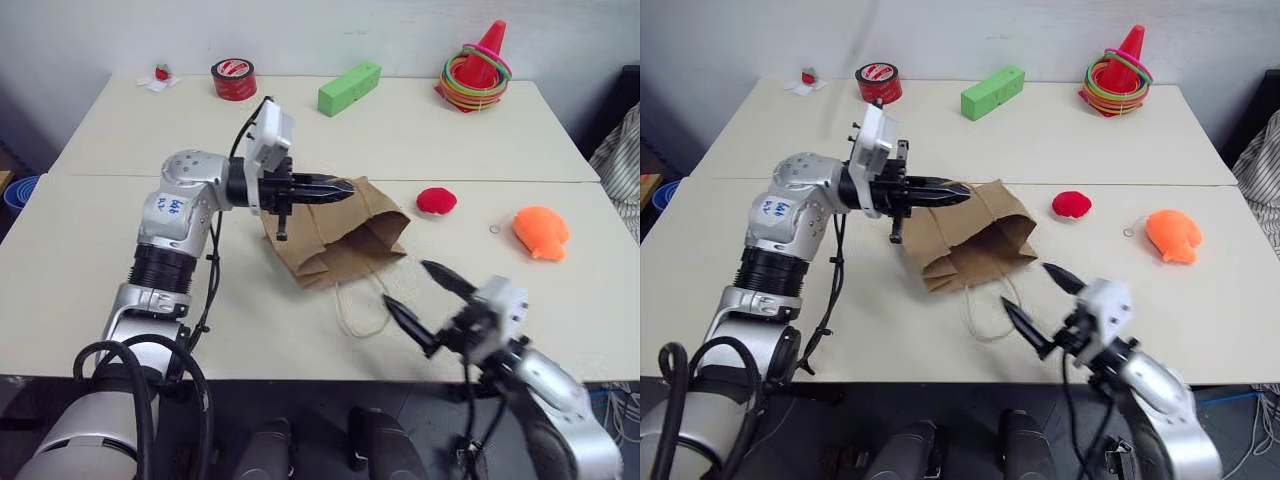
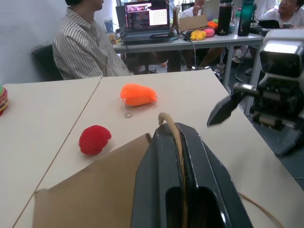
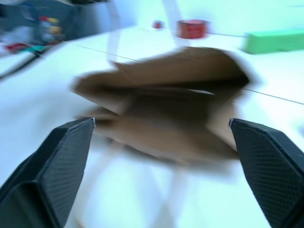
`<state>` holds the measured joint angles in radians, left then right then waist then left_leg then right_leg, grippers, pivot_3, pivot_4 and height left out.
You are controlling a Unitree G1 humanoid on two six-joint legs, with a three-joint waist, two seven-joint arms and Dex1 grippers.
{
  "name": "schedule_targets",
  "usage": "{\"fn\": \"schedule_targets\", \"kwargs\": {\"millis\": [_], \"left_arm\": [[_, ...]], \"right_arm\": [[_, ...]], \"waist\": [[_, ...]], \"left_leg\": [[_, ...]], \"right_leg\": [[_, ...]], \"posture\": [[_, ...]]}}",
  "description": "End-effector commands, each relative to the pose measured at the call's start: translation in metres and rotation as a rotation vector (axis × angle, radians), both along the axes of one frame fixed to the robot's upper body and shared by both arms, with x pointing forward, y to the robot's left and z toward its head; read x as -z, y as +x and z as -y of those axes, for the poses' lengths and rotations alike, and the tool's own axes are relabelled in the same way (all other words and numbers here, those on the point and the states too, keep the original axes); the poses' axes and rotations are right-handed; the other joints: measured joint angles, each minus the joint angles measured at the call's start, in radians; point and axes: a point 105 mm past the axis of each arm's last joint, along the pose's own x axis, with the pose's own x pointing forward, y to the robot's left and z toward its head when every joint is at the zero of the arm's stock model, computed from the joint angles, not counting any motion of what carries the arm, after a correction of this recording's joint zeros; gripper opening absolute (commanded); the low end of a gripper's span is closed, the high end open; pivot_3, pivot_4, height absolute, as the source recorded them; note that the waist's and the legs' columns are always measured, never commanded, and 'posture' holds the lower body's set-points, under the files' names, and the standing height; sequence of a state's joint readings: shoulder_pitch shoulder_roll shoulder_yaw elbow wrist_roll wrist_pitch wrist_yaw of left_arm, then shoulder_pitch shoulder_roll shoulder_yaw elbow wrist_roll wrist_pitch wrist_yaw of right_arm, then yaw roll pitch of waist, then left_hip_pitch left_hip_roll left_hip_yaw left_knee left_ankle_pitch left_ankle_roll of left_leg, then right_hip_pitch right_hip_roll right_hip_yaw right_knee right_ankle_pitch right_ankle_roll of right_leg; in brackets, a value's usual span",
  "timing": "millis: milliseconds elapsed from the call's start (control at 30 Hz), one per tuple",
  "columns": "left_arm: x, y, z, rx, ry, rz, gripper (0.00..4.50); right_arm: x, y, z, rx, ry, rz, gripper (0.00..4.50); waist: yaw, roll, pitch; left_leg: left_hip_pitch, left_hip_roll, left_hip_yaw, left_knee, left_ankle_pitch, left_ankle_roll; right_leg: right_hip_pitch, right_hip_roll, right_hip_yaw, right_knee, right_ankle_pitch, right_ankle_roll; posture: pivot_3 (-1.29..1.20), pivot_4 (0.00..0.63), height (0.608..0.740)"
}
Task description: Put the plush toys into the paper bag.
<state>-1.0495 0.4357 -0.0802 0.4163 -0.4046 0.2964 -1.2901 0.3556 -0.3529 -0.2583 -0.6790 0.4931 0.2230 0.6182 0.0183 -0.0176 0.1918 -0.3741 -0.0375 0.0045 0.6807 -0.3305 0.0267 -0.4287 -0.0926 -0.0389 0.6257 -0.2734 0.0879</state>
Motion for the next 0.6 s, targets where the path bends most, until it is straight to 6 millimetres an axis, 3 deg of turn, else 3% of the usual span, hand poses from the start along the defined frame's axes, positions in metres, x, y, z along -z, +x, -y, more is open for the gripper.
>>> {"fn": "schedule_targets", "kwargs": {"millis": [33,133,233,367,600], "left_arm": [[-0.022,0.000,-0.014,0.010,-0.031,0.077,0.00],[-0.024,0.005,-0.021,-0.005,-0.015,0.105,0.00],[-0.028,0.007,-0.023,-0.007,-0.004,0.127,0.00],[-0.038,0.009,-0.024,-0.009,0.004,0.165,0.00],[-0.042,0.013,-0.020,-0.011,0.011,0.199,0.00]], "right_arm": [[0.024,-0.037,0.066,0.285,-0.067,-0.051,4.47],[0.055,-0.065,0.111,0.520,-0.133,-0.137,4.47],[0.061,-0.069,0.121,0.573,-0.184,-0.153,4.47],[0.023,-0.021,0.129,0.612,-0.223,-0.055,4.47],[-0.007,0.065,0.150,0.595,-0.339,-0.150,4.47]], "waist": [[0.010,0.000,0.000],[0.006,0.000,0.000],[-0.007,0.000,0.000],[-0.027,0.000,0.000],[-0.013,0.001,0.000]], "left_leg": [[0.000,0.000,-0.001,-0.001,0.000,0.000],[0.002,0.000,0.001,-0.001,-0.001,0.003],[0.004,-0.001,0.004,0.000,-0.006,0.011],[0.005,0.000,0.004,0.000,-0.006,0.009],[0.003,0.000,0.005,0.000,-0.001,0.001]], "right_leg": [[0.001,0.000,-0.001,-0.001,0.000,0.000],[0.002,0.000,0.000,-0.003,0.000,0.000],[0.003,-0.002,0.004,-0.005,0.001,0.002],[0.002,-0.002,0.006,-0.003,0.001,0.002],[-0.001,-0.001,0.005,0.000,0.000,0.000]], "posture": [[0.00,0.150,0.740],[0.00,0.150,0.740],[0.00,0.150,0.740],[0.00,0.150,0.740],[0.00,0.150,0.740]]}}
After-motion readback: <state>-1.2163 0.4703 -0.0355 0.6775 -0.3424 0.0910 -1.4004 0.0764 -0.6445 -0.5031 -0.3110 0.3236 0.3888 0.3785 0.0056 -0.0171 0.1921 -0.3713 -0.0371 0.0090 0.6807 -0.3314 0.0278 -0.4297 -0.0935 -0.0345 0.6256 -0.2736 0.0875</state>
